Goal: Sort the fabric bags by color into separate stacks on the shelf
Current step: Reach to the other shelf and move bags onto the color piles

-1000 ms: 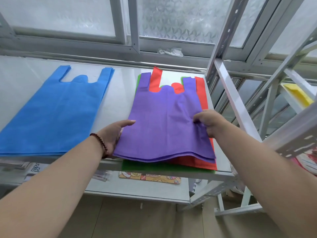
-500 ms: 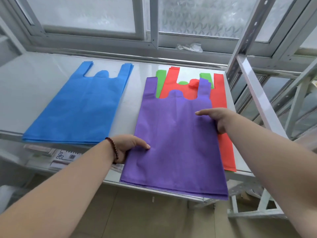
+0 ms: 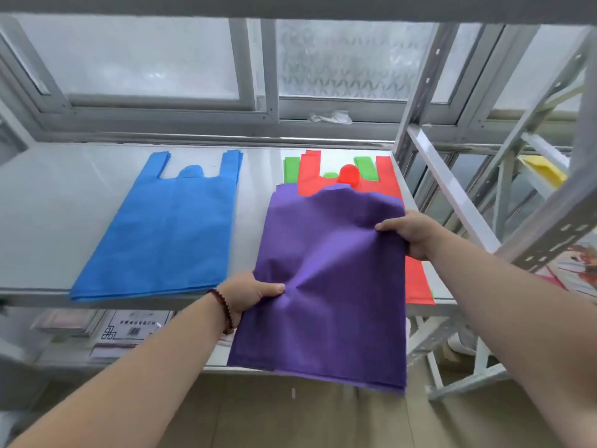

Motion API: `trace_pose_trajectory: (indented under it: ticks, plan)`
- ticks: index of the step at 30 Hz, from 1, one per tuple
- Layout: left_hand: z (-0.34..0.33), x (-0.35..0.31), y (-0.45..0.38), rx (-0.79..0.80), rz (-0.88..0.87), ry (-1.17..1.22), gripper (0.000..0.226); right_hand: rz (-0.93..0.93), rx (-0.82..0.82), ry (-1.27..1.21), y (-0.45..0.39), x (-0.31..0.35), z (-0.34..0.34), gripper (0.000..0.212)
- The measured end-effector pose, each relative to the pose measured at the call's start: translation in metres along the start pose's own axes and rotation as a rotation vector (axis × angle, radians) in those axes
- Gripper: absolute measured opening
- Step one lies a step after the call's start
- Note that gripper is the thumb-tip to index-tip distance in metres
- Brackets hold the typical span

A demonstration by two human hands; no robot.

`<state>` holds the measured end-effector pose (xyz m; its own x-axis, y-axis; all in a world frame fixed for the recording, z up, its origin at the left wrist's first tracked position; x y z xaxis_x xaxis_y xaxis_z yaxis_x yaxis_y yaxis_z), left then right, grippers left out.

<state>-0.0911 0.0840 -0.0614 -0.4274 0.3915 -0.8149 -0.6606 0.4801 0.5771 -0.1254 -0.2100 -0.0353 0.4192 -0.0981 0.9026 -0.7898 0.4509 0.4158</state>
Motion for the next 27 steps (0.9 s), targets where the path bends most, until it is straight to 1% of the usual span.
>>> trace_pose_trajectory:
  ticks: [2,3,5,8,14,16,18,21,24,27]
  plan:
    - [0.006,-0.005,0.012,0.029,-0.05,-0.013,0.042,0.036,-0.017,-0.037,0.023,0.008,-0.002,0.024]
    - [0.009,-0.007,0.018,0.044,-0.076,-0.013,0.039,0.06,-0.02,-0.053,0.036,0.013,-0.003,0.023]
    - [0.015,-0.01,0.029,0.073,-0.134,-0.014,0.025,0.108,-0.026,-0.08,0.061,0.023,-0.003,0.022]
    - [0.015,-0.017,0.049,0.126,-0.202,-0.029,0.02,0.169,-0.061,-0.108,0.104,0.038,0.002,0.024]
    - [-0.014,-0.036,0.087,0.242,-0.299,-0.077,0.014,0.283,-0.264,-0.144,0.197,0.049,0.042,0.021]
    - [-0.038,-0.04,0.099,0.315,-0.326,-0.082,0.017,0.311,-0.349,-0.162,0.234,0.043,0.065,0.022]
    - [-0.065,-0.041,0.11,0.401,-0.346,-0.085,0.026,0.326,-0.419,-0.171,0.271,0.033,0.088,0.02]
    - [-0.113,-0.045,0.126,0.517,-0.382,-0.131,0.019,0.344,-0.54,-0.169,0.327,0.019,0.124,0.02]
    - [-0.163,-0.05,0.138,0.596,-0.41,-0.178,0.016,0.342,-0.683,-0.136,0.374,0.007,0.162,0.02]
    - [-0.216,-0.057,0.152,0.66,-0.434,-0.214,0.013,0.361,-0.756,-0.152,0.413,-0.001,0.2,0.02]
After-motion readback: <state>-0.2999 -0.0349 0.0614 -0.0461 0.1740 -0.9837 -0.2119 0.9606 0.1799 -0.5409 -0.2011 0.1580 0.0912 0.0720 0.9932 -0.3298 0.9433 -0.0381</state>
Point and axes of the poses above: each hand's wrist, its own y-axis away from the middle knuckle, its own z-axis out of the back of the hand, x = y × z, the point moved 7 cm from there along -y, towards the middle knuckle
